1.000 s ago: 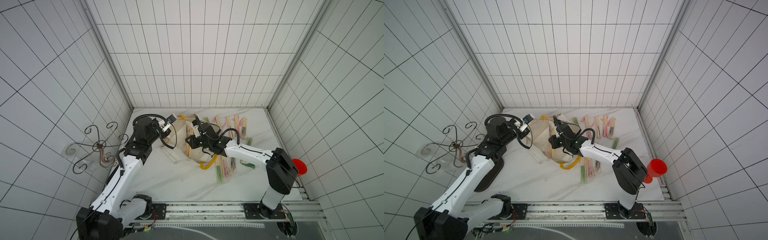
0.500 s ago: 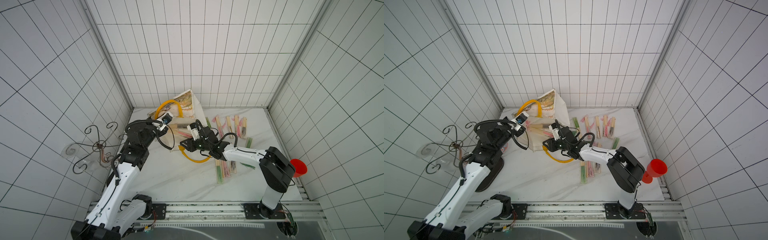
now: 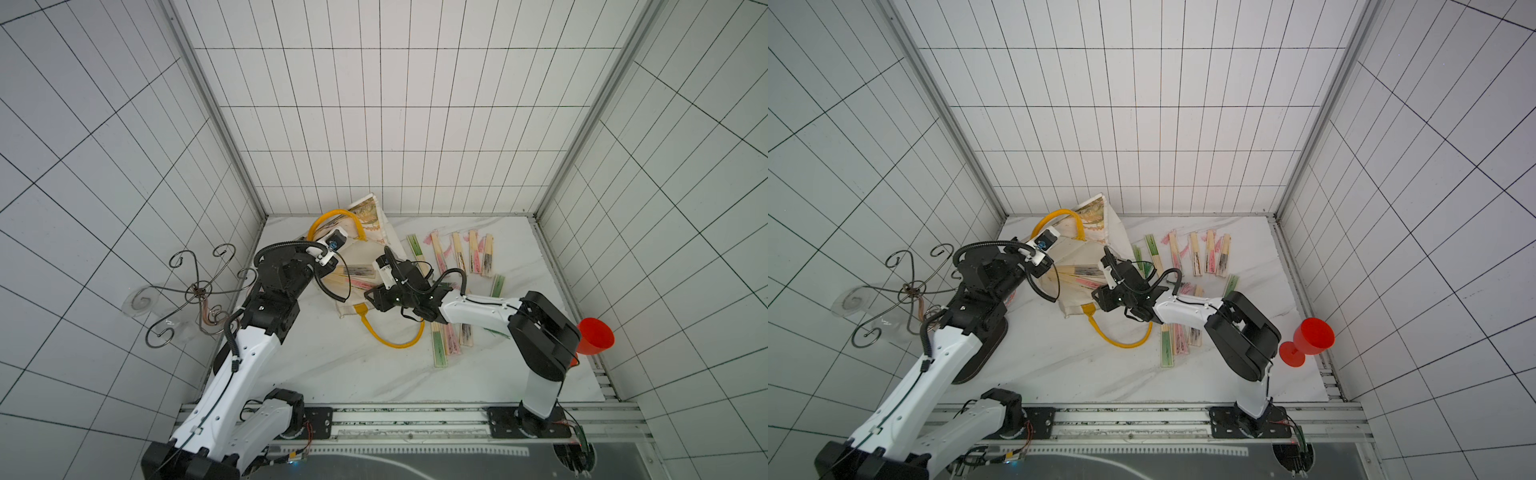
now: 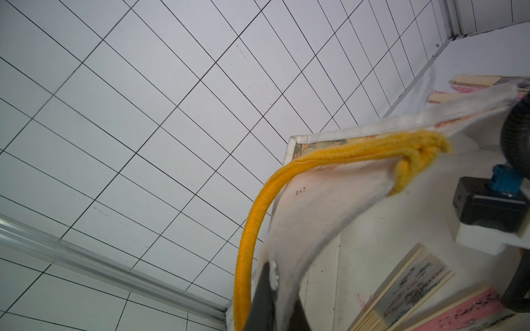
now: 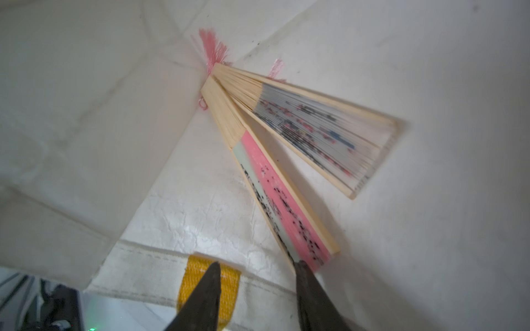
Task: Take out the folding fans from the tote bags
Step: Pick up the folding fan from the canvas bag.
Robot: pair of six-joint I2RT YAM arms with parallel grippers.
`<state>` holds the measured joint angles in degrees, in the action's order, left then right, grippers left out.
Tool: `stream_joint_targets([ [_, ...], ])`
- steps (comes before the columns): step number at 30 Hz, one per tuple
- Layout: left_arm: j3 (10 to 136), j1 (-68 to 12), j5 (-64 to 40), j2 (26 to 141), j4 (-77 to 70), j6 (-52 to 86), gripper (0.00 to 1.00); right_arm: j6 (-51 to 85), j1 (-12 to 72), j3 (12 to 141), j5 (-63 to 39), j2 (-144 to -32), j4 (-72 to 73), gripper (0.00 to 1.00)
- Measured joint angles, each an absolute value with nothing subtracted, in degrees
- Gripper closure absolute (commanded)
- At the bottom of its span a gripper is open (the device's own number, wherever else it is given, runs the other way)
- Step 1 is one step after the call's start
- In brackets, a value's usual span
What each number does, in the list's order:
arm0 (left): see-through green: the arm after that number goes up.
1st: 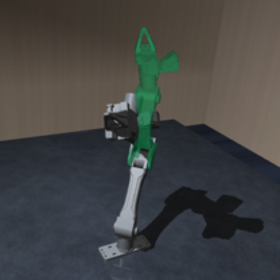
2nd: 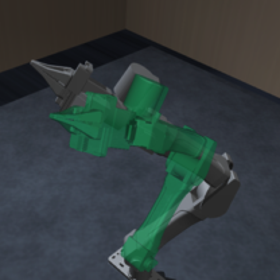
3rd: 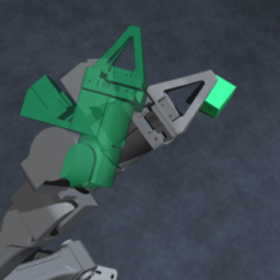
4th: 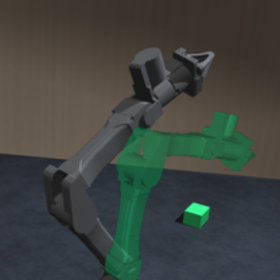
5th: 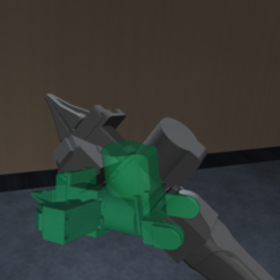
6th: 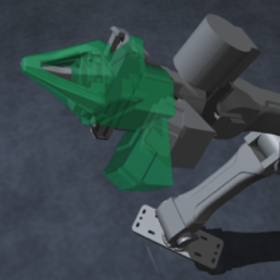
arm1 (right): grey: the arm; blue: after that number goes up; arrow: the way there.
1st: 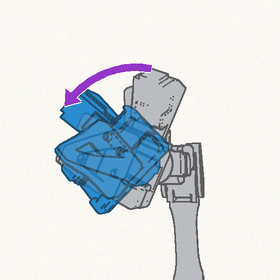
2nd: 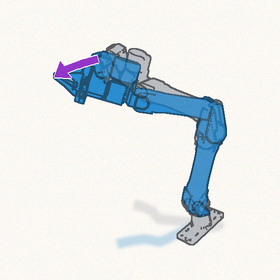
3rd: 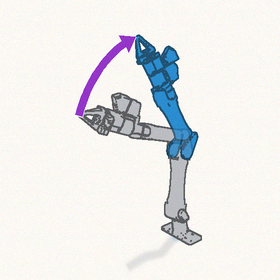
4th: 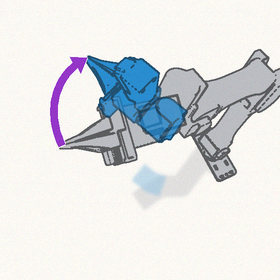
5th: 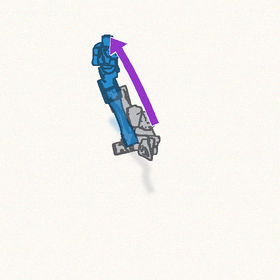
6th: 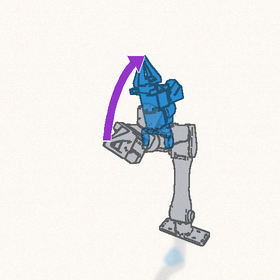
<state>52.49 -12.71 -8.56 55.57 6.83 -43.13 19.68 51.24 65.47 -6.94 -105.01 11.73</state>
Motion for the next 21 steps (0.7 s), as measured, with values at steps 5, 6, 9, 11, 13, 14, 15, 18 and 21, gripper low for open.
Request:
stream_joint_targets([
  [5, 52.49, -12.75, -9.19, 55.77, 8.80, -43.20, 1.00, 12.05, 52.31, 67.11, -3.68, -105.01, 6.98, 0.45],
  [6, 52.49, -12.78, -9.43, 55.90, 9.21, -43.22, 1.00, 10.68, 52.42, 67.77, -3.07, -105.01, 6.24, 0.44],
  [9, 52.88, -13.06, -10.04, 56.75, 10.66, -43.33, 1.00, 7.70, 52.45, 70.02, -1.17, -105.03, 3.97, 0.40],
  [11, 53.23, -13.32, -10.35, 57.39, 11.51, -43.35, 1.00, 6.44, 52.45, 72.44, -0.43, -105.62, 2.00, 0.41],
  [13, 53.36, -13.47, -10.37, 57.71, 12.10, -43.35, 1.00, 5.85, 52.45, 75.46, -0.16, -107.02, 0.25, 0.41],
  [14, 53.45, -13.45, -10.33, 57.82, 12.47, -43.33, 1.00, 5.72, 52.45, 76.86, -0.21, -107.87, -0.45, 0.41],
  [15, 53.58, -13.45, -10.33, 57.95, 12.88, -43.33, 1.00, 5.72, 52.45, 77.95, -0.45, -108.66, -1.23, 0.41],
  [18, 54.35, -13.56, -10.33, 58.52, 14.17, -43.31, 1.00, 5.96, 52.49, 78.89, -1.87, -110.02, -3.38, 0.41],
  [21, 55.46, -13.72, -10.28, 59.55, 15.64, -43.33, 1.00, 7.14, 52.53, 79.00, -3.31, -110.85, -6.28, 0.40],
])
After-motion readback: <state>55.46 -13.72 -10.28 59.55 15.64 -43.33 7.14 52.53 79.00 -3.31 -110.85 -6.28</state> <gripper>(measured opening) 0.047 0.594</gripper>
